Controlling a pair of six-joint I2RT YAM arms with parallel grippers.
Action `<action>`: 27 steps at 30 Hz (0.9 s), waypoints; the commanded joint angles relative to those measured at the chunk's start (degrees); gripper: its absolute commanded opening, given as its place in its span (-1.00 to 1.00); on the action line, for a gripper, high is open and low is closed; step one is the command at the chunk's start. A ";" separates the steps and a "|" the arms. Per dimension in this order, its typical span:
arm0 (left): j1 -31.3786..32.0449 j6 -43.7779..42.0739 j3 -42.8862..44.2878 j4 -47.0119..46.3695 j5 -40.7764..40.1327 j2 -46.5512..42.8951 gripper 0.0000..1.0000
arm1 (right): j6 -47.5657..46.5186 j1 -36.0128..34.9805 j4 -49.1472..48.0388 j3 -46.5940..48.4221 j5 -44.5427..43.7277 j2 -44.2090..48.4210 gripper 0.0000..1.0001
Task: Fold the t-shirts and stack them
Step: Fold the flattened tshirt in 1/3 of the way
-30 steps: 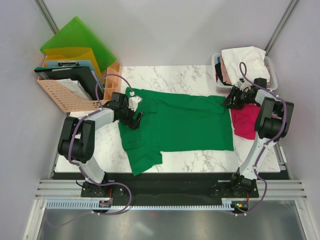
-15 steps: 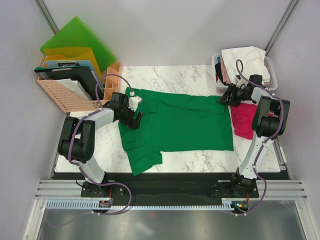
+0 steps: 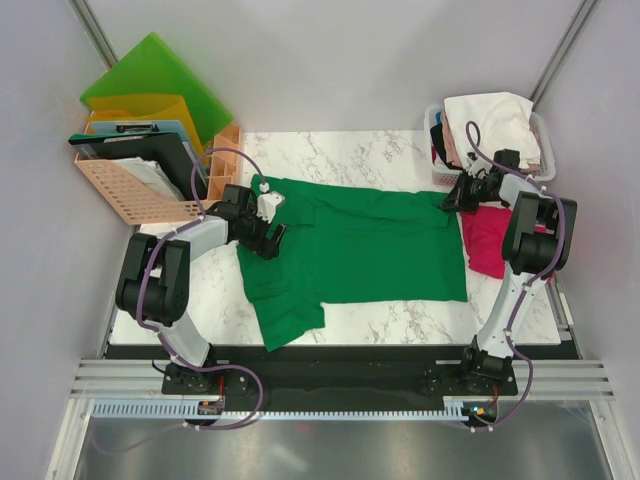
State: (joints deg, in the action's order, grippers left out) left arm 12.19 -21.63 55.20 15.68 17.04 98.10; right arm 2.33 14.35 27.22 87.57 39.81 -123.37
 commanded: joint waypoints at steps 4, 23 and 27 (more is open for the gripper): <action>0.03 -1.14 -0.71 1.46 0.89 -0.28 0.88 | -1.18 0.06 -1.91 -2.49 2.02 6.91 -0.84; 0.03 -1.40 -1.85 1.10 1.33 -1.69 0.88 | -6.37 0.15 -0.50 -13.12 1.06 14.65 0.02; -0.06 -1.23 -1.94 0.93 1.51 -1.25 0.89 | -7.60 0.07 -0.68 -13.74 0.71 13.95 -0.06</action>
State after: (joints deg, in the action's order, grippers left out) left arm 12.19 -21.82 54.52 15.46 17.08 97.60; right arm -2.92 14.41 27.59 74.19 40.32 -110.45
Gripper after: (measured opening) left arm 0.943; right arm 0.477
